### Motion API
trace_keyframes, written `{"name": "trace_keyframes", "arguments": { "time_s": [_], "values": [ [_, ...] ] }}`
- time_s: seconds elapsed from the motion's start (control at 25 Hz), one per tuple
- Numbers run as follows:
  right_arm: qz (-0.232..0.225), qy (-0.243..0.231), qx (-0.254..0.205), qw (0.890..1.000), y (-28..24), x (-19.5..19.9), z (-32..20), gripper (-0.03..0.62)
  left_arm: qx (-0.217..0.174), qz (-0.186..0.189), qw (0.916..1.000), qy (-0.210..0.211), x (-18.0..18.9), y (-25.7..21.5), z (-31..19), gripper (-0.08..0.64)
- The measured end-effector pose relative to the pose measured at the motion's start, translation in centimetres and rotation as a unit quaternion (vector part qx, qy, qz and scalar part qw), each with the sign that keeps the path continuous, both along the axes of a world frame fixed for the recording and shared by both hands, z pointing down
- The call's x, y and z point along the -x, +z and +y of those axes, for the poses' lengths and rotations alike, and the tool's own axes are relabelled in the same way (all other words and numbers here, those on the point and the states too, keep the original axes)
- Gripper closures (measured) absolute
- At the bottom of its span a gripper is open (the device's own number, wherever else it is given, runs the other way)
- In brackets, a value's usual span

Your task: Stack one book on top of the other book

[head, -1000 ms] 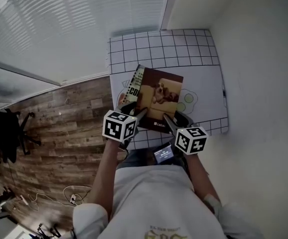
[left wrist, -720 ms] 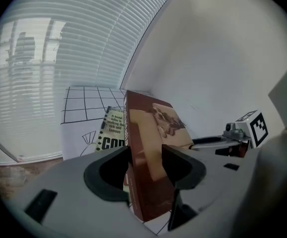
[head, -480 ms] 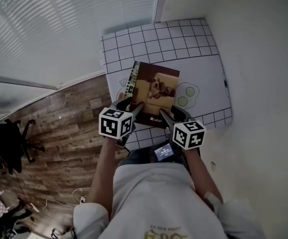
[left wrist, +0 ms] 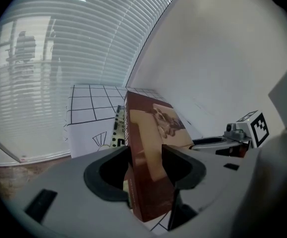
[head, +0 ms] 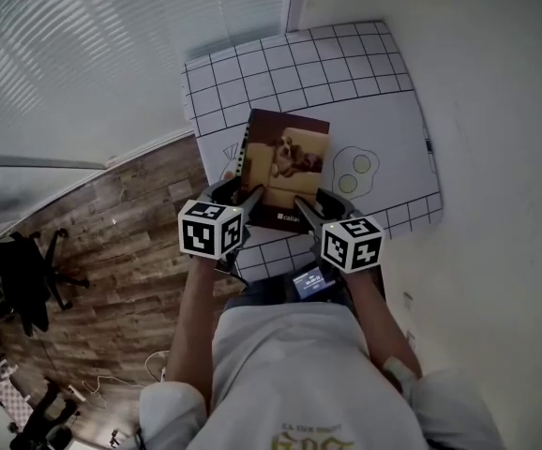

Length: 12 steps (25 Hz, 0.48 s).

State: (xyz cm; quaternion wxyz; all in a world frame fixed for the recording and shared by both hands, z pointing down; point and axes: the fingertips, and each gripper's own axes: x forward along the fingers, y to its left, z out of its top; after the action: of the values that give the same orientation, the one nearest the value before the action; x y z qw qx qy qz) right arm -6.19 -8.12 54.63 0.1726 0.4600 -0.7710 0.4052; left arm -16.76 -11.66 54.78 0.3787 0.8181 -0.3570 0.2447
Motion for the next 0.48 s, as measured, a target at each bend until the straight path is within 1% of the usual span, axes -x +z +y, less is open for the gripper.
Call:
{"name": "trace_keyframes", "arguments": {
  "time_s": [0.16, 0.32, 0.48],
  "values": [
    [-0.002, -0.001, 0.004, 1.000, 0.4, 0.9, -0.3, 0.394, -0.001, -0.011, 0.9999, 0.000, 0.8, 0.4, -0.4, 0.353],
    [-0.001, 0.000, 0.012, 1.000, 1.0, 1.6, -0.4, 0.394, -0.008, -0.031, 0.9993, 0.018, 1.2, 0.6, -1.1, 0.352],
    [-0.003, 0.002, 0.017, 1.000, 1.5, 2.0, -0.4, 0.394, -0.008, -0.039, 0.9989, 0.027, 1.6, 0.9, -1.3, 0.353]
  ]
}}
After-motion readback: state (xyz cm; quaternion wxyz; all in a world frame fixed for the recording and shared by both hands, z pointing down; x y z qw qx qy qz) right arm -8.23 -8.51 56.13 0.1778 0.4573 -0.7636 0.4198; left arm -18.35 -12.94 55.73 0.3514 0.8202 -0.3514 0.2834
